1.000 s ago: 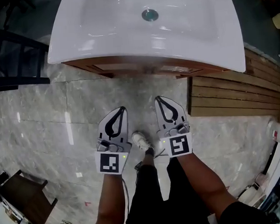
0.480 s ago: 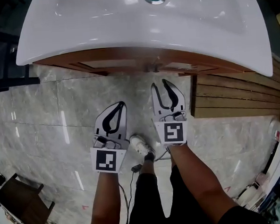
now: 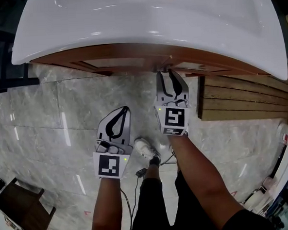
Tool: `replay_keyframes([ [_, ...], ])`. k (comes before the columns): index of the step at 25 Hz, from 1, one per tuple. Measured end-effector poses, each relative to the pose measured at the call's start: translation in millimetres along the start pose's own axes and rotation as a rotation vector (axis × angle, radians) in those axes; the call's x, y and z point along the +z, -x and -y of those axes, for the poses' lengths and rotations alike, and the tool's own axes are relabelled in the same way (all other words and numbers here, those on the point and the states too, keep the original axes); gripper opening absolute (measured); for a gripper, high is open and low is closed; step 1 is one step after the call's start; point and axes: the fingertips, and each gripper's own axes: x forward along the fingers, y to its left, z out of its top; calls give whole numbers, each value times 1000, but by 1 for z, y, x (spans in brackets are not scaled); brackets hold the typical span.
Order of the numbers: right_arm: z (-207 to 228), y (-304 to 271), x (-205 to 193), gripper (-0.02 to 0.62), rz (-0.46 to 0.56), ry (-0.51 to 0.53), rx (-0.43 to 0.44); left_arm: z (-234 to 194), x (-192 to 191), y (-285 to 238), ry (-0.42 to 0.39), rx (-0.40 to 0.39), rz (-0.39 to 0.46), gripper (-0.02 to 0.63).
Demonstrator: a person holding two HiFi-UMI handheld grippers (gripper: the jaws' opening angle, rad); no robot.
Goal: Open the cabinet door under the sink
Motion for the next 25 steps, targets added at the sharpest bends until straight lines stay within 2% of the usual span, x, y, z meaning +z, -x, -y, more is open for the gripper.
replay_keyframes([
  [12,3,-5,-7,92,-17,-63,-31,3,-9,14,5,-26,-8,21],
  [25,-3,25,-15,91,-39,-49,66,29,-11,26,8,-30,1,21],
])
